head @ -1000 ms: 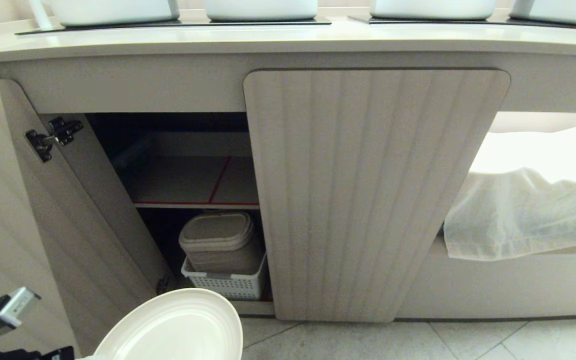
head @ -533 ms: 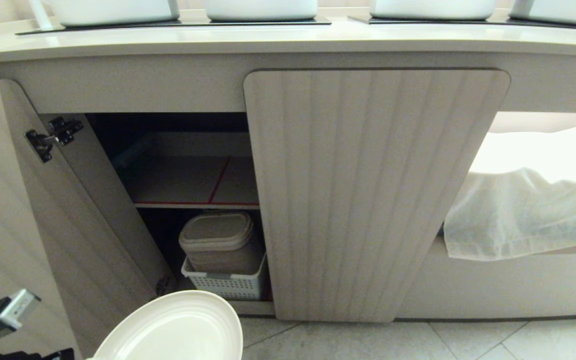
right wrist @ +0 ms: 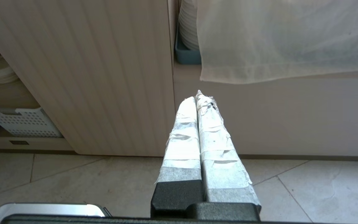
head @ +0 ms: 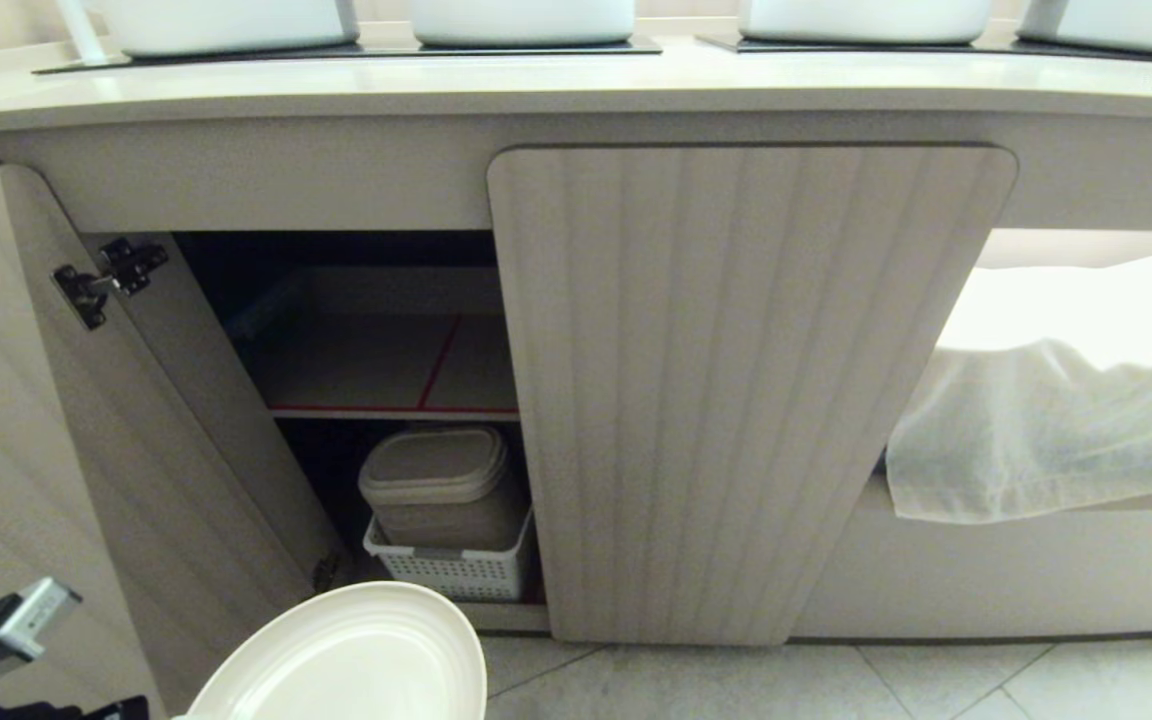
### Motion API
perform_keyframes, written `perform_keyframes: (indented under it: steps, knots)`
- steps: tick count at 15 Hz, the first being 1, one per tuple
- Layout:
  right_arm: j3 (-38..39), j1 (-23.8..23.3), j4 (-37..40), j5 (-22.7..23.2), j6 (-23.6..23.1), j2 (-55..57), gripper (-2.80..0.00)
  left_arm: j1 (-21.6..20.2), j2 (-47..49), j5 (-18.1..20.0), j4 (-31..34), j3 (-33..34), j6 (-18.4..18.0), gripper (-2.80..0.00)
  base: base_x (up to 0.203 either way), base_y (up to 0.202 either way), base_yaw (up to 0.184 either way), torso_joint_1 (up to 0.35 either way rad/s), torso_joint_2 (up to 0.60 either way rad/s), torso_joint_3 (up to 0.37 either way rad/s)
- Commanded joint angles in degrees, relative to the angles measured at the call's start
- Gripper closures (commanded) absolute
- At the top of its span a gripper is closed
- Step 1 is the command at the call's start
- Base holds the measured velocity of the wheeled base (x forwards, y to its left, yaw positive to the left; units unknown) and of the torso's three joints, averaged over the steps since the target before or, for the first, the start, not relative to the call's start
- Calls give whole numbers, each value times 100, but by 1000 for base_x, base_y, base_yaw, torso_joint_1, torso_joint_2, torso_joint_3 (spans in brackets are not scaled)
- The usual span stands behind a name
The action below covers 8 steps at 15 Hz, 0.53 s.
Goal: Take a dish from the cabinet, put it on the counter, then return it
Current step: Place it on the table
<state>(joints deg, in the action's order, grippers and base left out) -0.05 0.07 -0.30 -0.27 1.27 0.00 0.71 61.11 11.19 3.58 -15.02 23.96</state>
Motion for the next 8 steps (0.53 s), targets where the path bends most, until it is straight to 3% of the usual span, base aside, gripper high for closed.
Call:
perform_keyframes:
  steps: [1, 4, 8]
  knots:
    - [-3, 1, 2, 0, 3, 0, 0, 0, 24, 8, 2, -9, 19, 0, 0, 0, 0, 113, -301, -208]
    - [-4, 1, 0, 0, -4, 0, 0, 0, 32, 15, 2, -1, 12, 0, 0, 0, 0, 158, -232, -260]
    - [-4, 1, -4, 0, -4, 0, 0, 0, 32, 7, 2, -10, 12, 0, 0, 0, 0, 71, -575, -267]
